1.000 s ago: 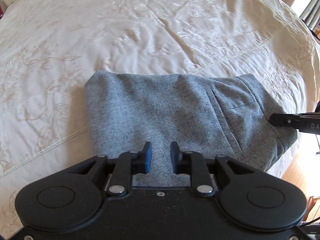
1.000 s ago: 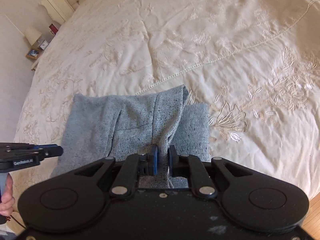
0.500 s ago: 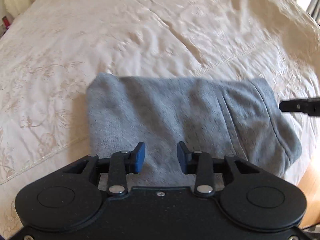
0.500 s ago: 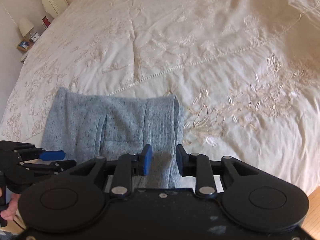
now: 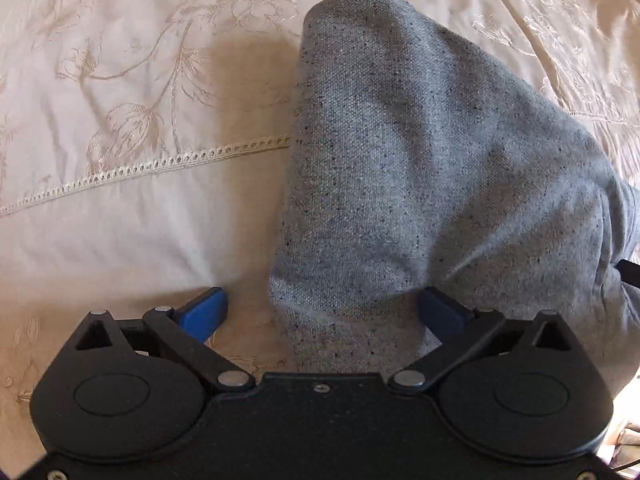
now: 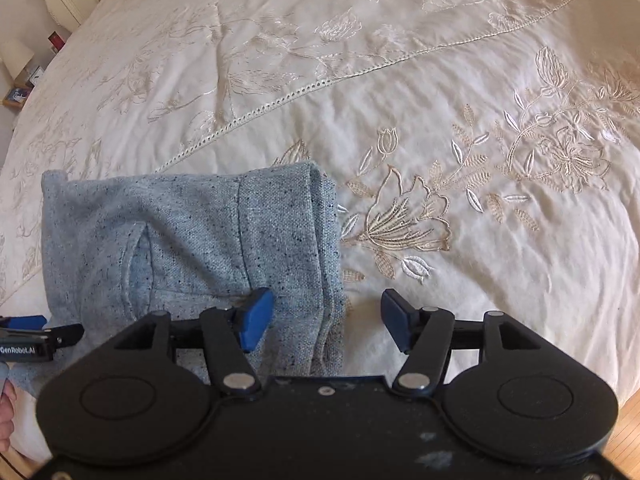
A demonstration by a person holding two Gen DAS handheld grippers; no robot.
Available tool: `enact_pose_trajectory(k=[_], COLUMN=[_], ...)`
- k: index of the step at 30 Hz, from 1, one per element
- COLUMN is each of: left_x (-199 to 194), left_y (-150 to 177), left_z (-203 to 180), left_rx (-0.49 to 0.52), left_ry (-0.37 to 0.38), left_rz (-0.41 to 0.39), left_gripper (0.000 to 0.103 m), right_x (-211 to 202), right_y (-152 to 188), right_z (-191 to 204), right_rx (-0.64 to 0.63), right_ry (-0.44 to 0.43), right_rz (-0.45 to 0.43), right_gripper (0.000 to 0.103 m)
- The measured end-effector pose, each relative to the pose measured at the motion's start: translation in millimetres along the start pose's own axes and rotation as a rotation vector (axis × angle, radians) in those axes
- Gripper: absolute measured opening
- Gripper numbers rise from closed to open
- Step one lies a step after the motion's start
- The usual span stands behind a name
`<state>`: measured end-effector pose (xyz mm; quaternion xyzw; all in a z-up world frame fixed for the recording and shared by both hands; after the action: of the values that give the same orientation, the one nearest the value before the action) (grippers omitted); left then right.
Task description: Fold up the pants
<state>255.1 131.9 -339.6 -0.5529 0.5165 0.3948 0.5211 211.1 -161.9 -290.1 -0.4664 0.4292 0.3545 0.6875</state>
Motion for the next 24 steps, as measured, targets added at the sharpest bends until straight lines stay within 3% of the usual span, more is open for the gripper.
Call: enact_pose_trajectory(k=[19,22,24], left_x=[1,-2,-8], left_y=[-19,-19,-22], left_z=[-42,-42,-42], left_rx=[0.110,0.085,0.083], left_ry=[-0.102,-0.103,-0.114], left_rz=[-0.023,-0.005,-0.030], left_gripper=[0.097,0.092,0.080], right_x=[13,13,14], right_y=[-21,-23,-24], right_z=[-13,-17,-17], right_rx=[0.016,0.070,0.093], right_ry=[-0.143,-0.154,-0.165], right_rz=[0.123,0.152,0.169], right_gripper=[0.069,0.069,0.070])
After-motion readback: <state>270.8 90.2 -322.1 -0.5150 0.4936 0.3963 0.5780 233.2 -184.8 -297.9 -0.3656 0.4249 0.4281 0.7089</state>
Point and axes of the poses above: each gripper's, at about its wrist camera, not at the fingertips, and x roughly the way its jaws point, z to its left, y to its underside, the point moved 10 cm from there along x, roughly the way its jaws point, and after that the axes turned 1 degree about y, right-handed, at the moved point
